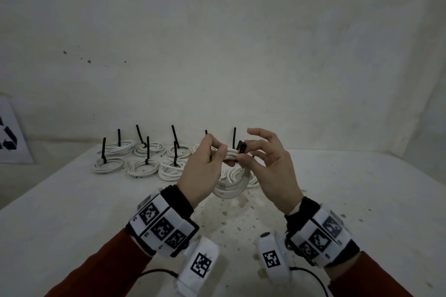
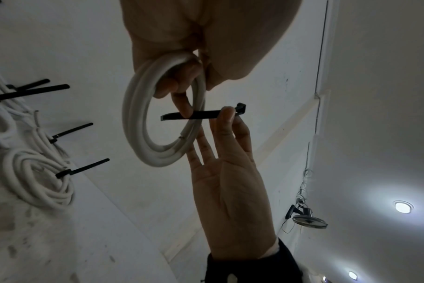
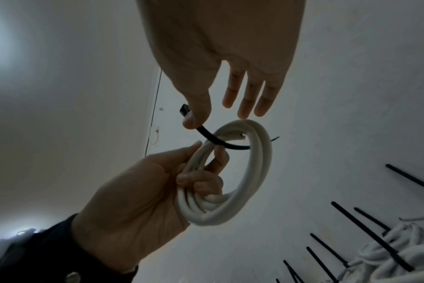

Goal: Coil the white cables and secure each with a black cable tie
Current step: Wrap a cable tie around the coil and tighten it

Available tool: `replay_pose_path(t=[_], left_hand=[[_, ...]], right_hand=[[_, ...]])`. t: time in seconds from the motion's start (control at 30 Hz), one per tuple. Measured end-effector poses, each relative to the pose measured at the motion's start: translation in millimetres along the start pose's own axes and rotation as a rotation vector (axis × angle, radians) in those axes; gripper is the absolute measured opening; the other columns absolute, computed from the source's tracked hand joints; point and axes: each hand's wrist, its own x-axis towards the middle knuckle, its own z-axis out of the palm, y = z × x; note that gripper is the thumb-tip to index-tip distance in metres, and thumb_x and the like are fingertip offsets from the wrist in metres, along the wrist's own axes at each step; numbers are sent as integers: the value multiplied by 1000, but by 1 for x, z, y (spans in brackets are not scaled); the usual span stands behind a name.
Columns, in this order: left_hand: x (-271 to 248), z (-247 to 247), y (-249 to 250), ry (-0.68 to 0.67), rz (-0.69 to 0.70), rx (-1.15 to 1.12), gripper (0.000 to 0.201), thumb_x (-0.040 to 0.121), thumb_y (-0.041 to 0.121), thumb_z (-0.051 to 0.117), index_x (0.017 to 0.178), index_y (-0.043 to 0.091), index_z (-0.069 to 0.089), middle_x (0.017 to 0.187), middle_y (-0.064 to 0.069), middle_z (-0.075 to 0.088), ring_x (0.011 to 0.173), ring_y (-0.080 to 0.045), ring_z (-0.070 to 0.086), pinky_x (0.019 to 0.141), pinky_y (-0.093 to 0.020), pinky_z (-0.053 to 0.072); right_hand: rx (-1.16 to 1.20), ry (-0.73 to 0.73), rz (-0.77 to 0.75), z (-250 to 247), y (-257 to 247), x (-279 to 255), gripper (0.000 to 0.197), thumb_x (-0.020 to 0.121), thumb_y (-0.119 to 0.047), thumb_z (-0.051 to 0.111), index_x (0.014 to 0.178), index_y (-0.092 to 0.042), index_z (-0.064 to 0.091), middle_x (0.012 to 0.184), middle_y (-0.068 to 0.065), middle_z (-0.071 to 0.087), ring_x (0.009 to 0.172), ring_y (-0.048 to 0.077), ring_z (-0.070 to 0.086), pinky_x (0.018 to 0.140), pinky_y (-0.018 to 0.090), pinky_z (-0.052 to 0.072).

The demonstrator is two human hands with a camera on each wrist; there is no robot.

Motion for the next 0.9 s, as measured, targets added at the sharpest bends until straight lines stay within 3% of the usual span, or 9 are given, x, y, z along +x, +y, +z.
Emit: replay_pose_path(t=[0.1, 0.23, 0.33, 0.47, 0.53, 0.63, 0.73, 0.83, 0.9], left_hand=[[2, -1, -3, 26, -30, -74, 18, 99, 21, 45, 87, 9, 43, 54, 8, 57, 47, -14, 41, 54, -30, 37], [4, -2, -8, 45, -47, -184, 17, 98, 20, 46, 85, 10, 43, 59, -7, 44, 46, -11, 40, 54, -31, 39], [4, 0, -12, -2, -53, -178, 18, 98, 21, 46, 83, 13, 43, 62, -11, 45, 43, -7, 39, 55, -30, 38], [4, 0, -11, -51, -100, -189, 18, 99, 22, 46, 83, 13, 42, 72, -14, 47, 43, -8, 39, 53, -29, 38], [3, 1, -9, -72, -115, -188, 19, 99, 21, 46, 83, 12, 41, 67, -9, 47, 43, -8, 37, 53, -30, 37], [-1, 5, -9, -86, -62, -167, 19, 99, 21, 46, 82, 14, 42, 60, 3, 54, 45, -11, 37, 55, -34, 34], [-3, 6, -8, -78, 8, -158, 19, 98, 21, 45, 82, 12, 41, 73, 10, 66, 48, -13, 37, 52, -32, 36], [-4, 5, -11, -103, 55, -155, 18, 98, 23, 45, 82, 15, 42, 79, 8, 67, 50, -14, 37, 51, -32, 35], [-4, 3, -15, -141, 92, -119, 19, 97, 31, 49, 82, 20, 42, 73, -1, 62, 52, -16, 38, 52, -33, 34]], right_hand=[[69, -39, 80, 0, 1, -2, 15, 77, -15, 78, 75, -27, 69, 127, -6, 56, 109, 21, 62, 91, 39, 50], [173, -67, 246, -2, -3, 0, 10, 85, -6, 68, 81, -13, 63, 112, 5, 65, 79, 8, 64, 73, 21, 48], [231, -106, 246, -3, -4, 0, 9, 86, -5, 66, 83, -11, 61, 96, 10, 69, 80, 14, 63, 74, 23, 48], [284, -124, 215, 0, -3, 0, 10, 86, 2, 63, 81, -5, 59, 114, 3, 71, 106, 15, 66, 84, 22, 51], [297, -144, 205, 1, -4, -2, 9, 86, 3, 62, 81, -3, 58, 114, 4, 70, 110, 18, 65, 89, 27, 52], [287, -130, 208, 2, -7, -3, 7, 87, 0, 62, 82, -3, 58, 106, 13, 72, 99, 22, 69, 88, 32, 54], [264, -88, 243, 2, -9, -2, 10, 88, -5, 63, 81, -5, 56, 104, 25, 68, 90, 24, 67, 84, 31, 55], [342, -94, 309, 2, -9, -1, 13, 82, -16, 67, 80, -8, 57, 103, 29, 66, 90, 29, 62, 91, 42, 50], [386, -99, 344, 1, -8, -1, 13, 79, -19, 67, 79, -9, 59, 97, 26, 64, 90, 29, 60, 89, 40, 51]])
